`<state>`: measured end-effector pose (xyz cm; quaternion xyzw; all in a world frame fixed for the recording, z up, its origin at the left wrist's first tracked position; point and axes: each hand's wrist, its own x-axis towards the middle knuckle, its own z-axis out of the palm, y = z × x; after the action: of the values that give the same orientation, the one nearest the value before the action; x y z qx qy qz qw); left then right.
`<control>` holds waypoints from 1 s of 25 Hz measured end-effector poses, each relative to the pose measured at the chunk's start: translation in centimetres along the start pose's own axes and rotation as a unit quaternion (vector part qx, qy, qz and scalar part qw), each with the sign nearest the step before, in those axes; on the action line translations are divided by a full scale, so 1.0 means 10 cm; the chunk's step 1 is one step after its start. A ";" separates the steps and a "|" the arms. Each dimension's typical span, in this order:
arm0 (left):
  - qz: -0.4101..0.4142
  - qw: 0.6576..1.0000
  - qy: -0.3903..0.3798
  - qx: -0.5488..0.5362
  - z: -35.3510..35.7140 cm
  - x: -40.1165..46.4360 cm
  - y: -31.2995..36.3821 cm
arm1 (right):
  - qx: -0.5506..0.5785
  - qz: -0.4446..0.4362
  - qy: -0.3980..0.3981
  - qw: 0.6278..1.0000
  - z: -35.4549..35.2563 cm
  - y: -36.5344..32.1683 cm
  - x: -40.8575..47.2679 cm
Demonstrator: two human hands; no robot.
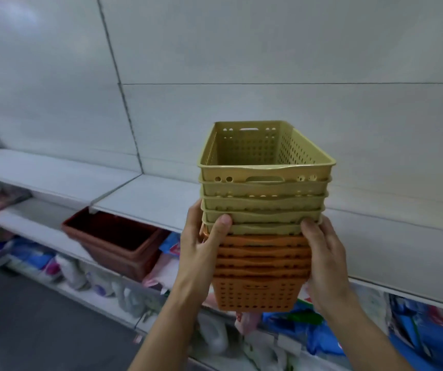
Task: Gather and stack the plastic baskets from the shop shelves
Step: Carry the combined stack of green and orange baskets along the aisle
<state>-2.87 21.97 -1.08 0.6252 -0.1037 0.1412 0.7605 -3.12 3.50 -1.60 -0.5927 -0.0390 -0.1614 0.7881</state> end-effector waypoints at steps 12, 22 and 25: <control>0.030 0.984 0.174 0.033 -2.38 -0.41 0.68 | 0.072 0.078 -0.173 0.979 2.39 0.57 -0.54; -0.007 0.973 0.219 0.073 -5.26 -0.11 1.11 | 0.102 0.148 -0.169 0.969 5.20 1.63 -1.02; -0.028 0.967 0.241 0.085 -5.97 0.07 0.96 | 0.078 0.168 -0.173 0.967 5.78 1.96 -1.00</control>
<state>-6.63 82.28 -3.72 0.6378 0.1122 0.2743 0.7109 0.81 65.11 -5.21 -0.5463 -0.0876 0.0817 0.8290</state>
